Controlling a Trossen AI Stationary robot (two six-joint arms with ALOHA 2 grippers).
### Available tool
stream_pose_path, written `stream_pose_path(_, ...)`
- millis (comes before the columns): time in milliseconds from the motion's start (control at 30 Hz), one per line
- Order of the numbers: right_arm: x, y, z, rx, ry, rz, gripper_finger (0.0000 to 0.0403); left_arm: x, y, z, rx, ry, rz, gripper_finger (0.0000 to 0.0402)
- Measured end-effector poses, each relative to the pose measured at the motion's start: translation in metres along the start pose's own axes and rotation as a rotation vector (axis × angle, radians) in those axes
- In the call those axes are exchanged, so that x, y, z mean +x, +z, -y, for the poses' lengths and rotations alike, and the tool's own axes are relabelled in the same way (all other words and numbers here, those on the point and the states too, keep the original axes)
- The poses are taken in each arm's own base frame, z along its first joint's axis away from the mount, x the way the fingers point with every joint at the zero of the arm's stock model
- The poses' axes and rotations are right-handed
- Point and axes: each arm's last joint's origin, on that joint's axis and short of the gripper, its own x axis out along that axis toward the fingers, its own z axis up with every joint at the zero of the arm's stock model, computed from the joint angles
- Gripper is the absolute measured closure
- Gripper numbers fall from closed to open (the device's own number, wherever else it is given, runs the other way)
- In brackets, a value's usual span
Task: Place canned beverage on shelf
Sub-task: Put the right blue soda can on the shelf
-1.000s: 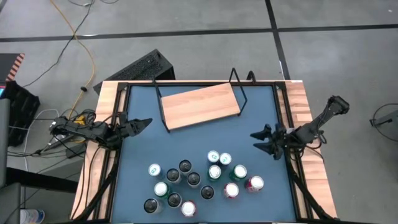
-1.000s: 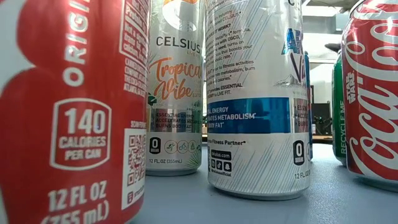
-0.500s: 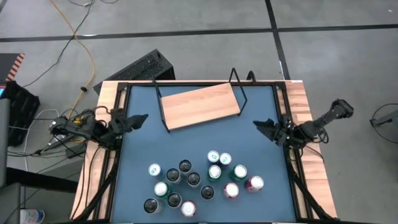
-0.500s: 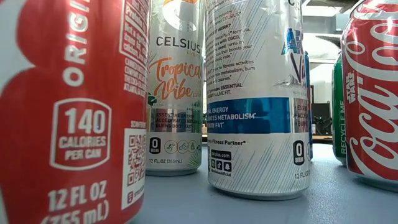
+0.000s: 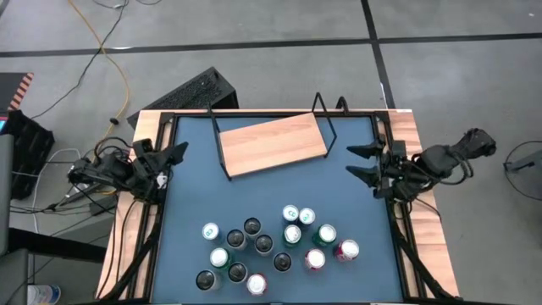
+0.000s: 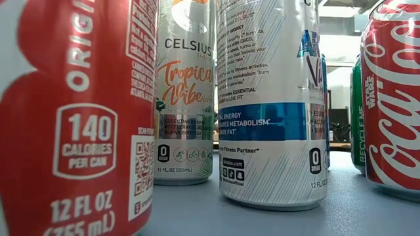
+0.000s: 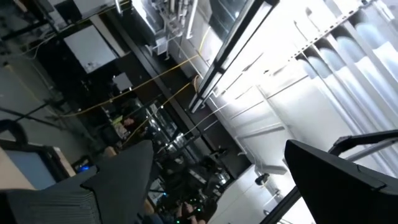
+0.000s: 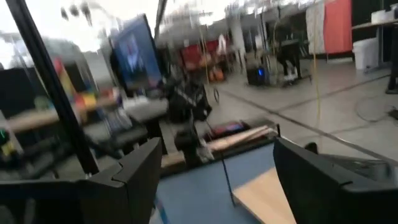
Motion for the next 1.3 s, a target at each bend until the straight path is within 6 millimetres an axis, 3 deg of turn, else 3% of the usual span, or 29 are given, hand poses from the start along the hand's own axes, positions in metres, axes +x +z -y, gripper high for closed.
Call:
stream_pose_path(167,0.022,0.032,-0.025,-0.152,-0.036,-0.189,0.0110,0.000,-0.001,-0.001,0.023,0.006,-0.008,0.0049)
stream_pose_path(400,0.053,0.039,-0.055,-0.247,-0.045,-0.520,0.0110,0.000,-0.004,-0.003,0.043,0.031,-0.042,0.0049)
stream_pose_path(600,0.078,0.011,-0.081,-0.315,0.019,-0.714,0.0110,0.000,-0.006,-0.005,0.056,0.044,-0.058,0.0049)
stream_pose_path(933,0.112,-0.045,-0.105,-0.327,0.060,-0.936,0.0110,-0.001,-0.009,-0.008,0.077,0.065,-0.087,0.0049)
stream_pose_path(1300,0.145,-0.086,-0.097,-0.316,-0.002,-1.104,0.0110,-0.001,-0.011,-0.009,0.072,0.083,-0.108,0.0049)
